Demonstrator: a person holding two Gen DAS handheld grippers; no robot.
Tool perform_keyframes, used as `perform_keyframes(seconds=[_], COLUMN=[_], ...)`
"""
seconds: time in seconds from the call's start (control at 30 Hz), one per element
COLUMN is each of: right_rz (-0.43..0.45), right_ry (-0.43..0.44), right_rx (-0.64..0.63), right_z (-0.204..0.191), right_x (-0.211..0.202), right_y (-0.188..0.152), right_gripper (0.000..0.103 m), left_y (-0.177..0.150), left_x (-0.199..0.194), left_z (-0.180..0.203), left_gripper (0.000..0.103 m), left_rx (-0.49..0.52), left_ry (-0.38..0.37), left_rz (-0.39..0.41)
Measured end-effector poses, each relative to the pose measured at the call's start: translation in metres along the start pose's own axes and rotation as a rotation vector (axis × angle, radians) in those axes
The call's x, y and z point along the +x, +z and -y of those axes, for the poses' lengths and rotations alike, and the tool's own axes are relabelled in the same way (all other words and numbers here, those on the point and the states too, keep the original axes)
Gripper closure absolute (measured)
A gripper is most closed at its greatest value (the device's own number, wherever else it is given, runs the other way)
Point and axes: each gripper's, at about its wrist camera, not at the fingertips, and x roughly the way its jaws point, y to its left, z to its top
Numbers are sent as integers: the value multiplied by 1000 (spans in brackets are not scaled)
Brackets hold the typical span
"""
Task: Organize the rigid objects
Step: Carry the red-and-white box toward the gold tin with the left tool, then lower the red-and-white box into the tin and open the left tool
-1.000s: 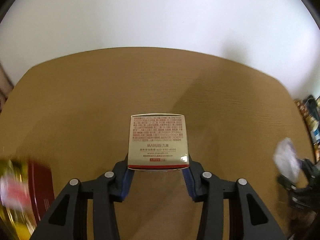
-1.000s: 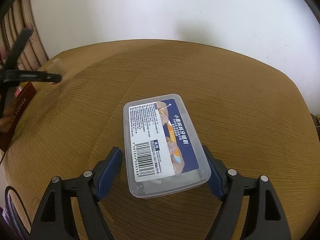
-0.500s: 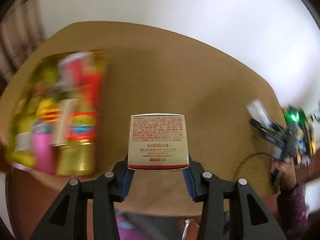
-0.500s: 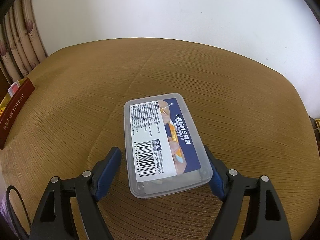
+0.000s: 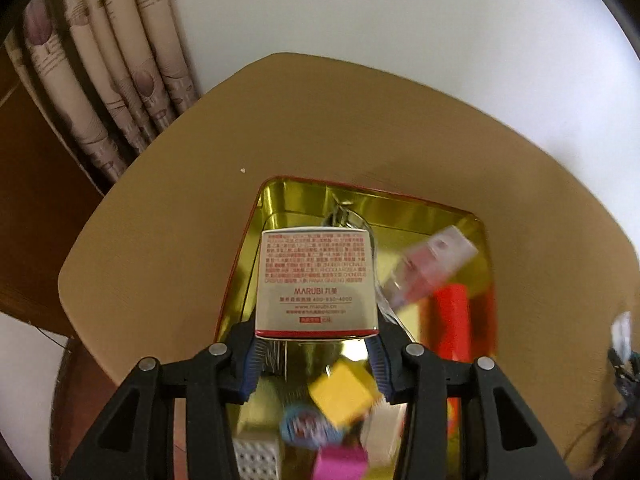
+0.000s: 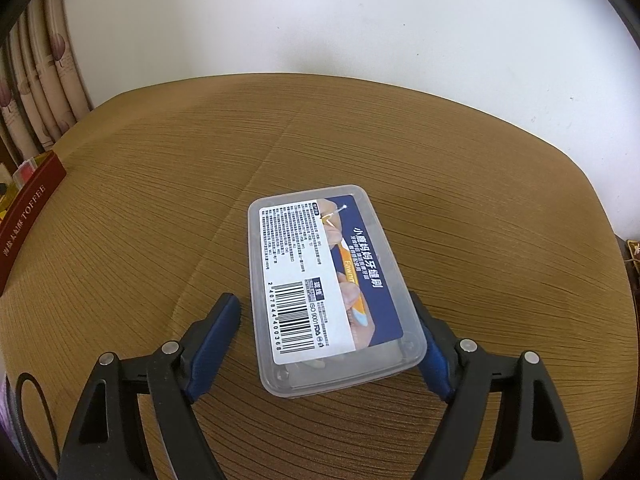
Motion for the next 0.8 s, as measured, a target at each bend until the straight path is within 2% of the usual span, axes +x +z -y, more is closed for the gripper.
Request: perform_keyframes(seconds=[0.13,0.2,0.43,0.53,0.63,0.8], right_rz=[0,0,0,0,0,0], right_ry=[-1,-1,0,0,-1,-5], right_rx=[-1,-2,-3,-3,-4,-6], right_z=[-2,-1,-2,0,0,-4], right_x=[0,0,0,0,0,0], right_y=[0,0,1,1,1,2], right_gripper=[24,24,24,24,24,24], left_y=[4,8,15,9,-1,-31], left_x=[27,35,40,34,17,-16], left_z=[2,-1,1,3,3,-9], left_gripper=[58,57,55,55,55,55], left_rx=[-21,-33,10,13,-19,-111], left_ry=[23,9,40,67,77,10], left_rz=[-21,-31,-15,-17,20,57])
